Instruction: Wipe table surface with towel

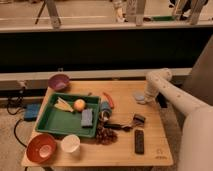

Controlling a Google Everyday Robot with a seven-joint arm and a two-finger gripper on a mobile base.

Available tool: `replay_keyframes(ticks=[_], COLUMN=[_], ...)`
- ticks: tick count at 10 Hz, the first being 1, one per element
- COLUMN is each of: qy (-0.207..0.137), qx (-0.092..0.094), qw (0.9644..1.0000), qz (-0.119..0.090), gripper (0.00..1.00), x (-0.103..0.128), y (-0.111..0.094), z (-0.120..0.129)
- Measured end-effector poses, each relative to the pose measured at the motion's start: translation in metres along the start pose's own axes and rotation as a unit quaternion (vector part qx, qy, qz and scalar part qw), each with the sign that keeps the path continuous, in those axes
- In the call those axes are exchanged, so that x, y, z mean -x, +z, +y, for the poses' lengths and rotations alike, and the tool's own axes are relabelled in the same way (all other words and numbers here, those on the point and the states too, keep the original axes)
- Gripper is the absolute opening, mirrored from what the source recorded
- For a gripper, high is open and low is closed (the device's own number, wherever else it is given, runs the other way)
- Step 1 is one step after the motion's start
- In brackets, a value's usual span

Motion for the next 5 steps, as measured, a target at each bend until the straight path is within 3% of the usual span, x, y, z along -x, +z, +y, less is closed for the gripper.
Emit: replay_keyframes(ticks=[2,5], qy=[-0.001,-0.02], qx=[-0.002,-0.001], qw=[1.0,0.9997], qz=[-0.003,-0.012], gripper=[0.08,0.08], x=[0.018,0.059], y=[0.009,0.01], z=[-0.023,-0.026])
